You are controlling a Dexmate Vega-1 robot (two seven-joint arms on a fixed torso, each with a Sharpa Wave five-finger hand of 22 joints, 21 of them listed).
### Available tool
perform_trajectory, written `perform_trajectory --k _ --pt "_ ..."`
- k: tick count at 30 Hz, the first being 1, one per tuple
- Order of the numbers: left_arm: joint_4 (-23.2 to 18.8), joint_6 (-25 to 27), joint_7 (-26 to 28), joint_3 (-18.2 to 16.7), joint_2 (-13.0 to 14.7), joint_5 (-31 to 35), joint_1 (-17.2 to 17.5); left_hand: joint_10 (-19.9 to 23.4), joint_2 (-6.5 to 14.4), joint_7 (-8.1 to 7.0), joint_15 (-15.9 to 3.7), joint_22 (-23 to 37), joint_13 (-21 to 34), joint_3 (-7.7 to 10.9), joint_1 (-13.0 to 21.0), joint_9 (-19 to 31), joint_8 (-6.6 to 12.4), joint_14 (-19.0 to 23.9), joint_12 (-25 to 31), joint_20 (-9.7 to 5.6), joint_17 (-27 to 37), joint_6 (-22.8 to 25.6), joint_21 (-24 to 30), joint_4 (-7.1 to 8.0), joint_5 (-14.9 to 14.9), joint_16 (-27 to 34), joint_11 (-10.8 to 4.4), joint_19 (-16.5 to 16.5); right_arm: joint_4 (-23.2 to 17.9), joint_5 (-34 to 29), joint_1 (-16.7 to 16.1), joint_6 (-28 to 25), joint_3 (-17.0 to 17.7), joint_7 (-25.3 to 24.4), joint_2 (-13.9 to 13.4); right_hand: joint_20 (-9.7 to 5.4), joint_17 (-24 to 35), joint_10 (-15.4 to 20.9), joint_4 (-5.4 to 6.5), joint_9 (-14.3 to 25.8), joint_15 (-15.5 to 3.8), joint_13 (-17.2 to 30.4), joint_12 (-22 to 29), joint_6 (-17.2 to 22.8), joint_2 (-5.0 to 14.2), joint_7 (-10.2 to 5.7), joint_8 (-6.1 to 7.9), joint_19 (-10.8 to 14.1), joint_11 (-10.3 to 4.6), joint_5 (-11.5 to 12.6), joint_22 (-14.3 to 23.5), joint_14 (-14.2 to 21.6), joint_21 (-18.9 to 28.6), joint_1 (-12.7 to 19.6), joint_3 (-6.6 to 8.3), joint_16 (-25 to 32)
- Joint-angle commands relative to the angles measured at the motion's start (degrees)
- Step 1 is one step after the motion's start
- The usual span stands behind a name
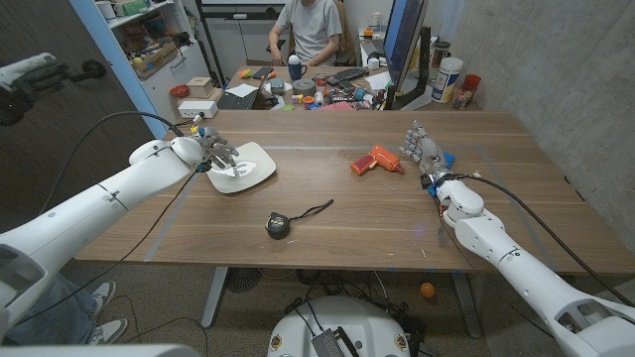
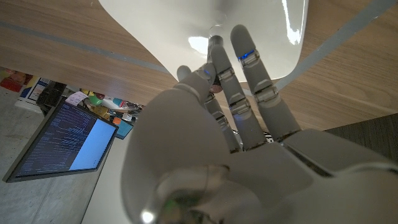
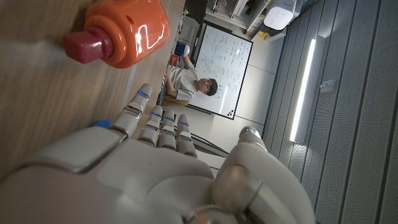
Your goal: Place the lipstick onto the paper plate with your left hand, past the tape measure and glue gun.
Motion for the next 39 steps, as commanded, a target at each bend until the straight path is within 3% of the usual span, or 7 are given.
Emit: perform_trajectory --k 1,9,15,20,22,29,39 --pt "2.2 -1.0 -0.5 0.4 -0.3 -1.3 -0.1 0.1 -0.2 0.84 1.20 0.0 -1.0 -0.43 -1.3 0.1 -2.16 -3.3 -2.6 1.16 0.1 -6.8 0.0 0.01 0.6 -1.5 0.43 -1.4 -1.0 -0.4 -0.2 -0.2 0.2 -0.4 -0.5 -0.03 0.1 0.3 -0.01 0.2 -0.05 0.2 0.0 0.3 -0.14 0.09 0.24 0.4 -0.07 0.3 0.2 0.4 0.1 -0.1 -0.18 0.4" --pt "1.8 -1.3 -1.7 0.1 0.8 -2.6 0.5 -5.7 -1.4 0.10 3.79 -0.1 -2.0 -2.56 -5.9 -0.5 -6.72 -7.6 -6.6 3.15 0.6 -15.4 -0.6 1.17 0.5 -3.2 1.85 -3.1 -1.4 -0.4 -0.3 -0.7 0.2 -0.4 -0.8 0.07 0.1 0.4 -0.03 0.2 0.02 0.2 0.0 0.3 -0.13 0.15 0.24 0.5 -0.06 0.3 0.2 0.5 0.2 -0.1 -0.21 0.4" --pt "1.2 -1.7 -2.1 -0.3 1.5 -3.5 1.1 -8.2 -2.0 0.60 5.70 -0.1 -2.7 -3.48 -8.2 -0.9 -8.52 -9.7 -8.2 4.37 0.6 -18.3 -1.4 1.53 0.5 -4.3 2.92 -4.7 -1.7 -0.4 -0.3 -0.8 0.2 -0.4 -0.9 0.11 0.1 0.5 -0.04 0.2 0.09 0.2 0.1 0.2 -0.11 0.13 0.23 0.5 -0.15 0.3 0.2 0.6 0.2 -0.1 -0.24 0.5" --pt "0.3 -2.5 -2.3 -1.0 2.4 -4.3 1.9 -11.1 -2.0 1.31 7.81 -0.1 -3.4 -4.26 -10.3 -1.4 -10.63 -13.4 -10.0 6.59 0.8 -21.8 -3.0 1.73 0.6 -5.9 4.14 -7.9 -1.7 -0.3 -0.4 -0.7 0.3 -0.3 -1.0 0.16 0.1 0.5 -0.04 0.2 0.16 0.2 0.1 0.3 -0.09 0.11 0.24 0.5 -0.19 0.3 0.2 0.8 0.1 -0.1 -0.26 0.5" --pt "-0.2 -2.6 -2.2 -1.2 2.8 -4.4 2.2 -13.2 -2.5 1.88 9.73 -0.1 -3.4 -5.16 -11.9 -1.8 -12.20 -17.2 -10.9 7.61 0.7 -24.9 -4.7 1.71 0.5 -7.4 4.87 -11.1 -1.8 -0.3 -0.5 -0.8 0.3 -0.3 -1.0 0.16 0.1 0.5 -0.04 0.2 0.19 0.2 0.1 0.3 -0.08 0.06 0.24 0.5 -0.19 0.3 0.2 0.9 0.1 -0.2 -0.27 0.5" --pt "-3.7 -5.2 0.6 -6.0 4.1 -7.3 6.2 -16.1 -2.2 2.68 11.80 -0.1 -3.3 -5.83 -13.7 -2.2 -12.97 -21.8 -12.0 7.93 0.6 -27.1 -6.9 1.89 0.3 -8.8 5.47 -14.6 -2.8 -0.4 -0.8 -0.9 0.3 -0.7 -1.2 0.23 0.1 0.5 -0.06 0.2 0.13 0.2 0.1 0.3 -0.05 -0.11 0.25 0.6 -0.25 0.3 0.2 0.9 0.1 -0.2 -0.29 0.5" --pt "-8.4 -15.6 5.2 -16.3 4.9 -13.6 15.2 -13.2 0.3 3.64 11.32 0.0 -3.1 -6.12 -17.8 -2.5 -11.95 -20.6 -10.7 7.89 0.5 -24.4 -8.3 4.05 0.3 -7.9 6.25 -16.0 -4.3 -1.0 -0.9 -0.7 0.4 -1.3 -1.3 0.29 0.1 0.5 -0.10 0.2 0.15 0.2 0.0 0.3 -0.05 -0.13 0.26 0.6 -0.22 0.3 0.2 1.0 0.1 -0.2 -0.32 0.5"
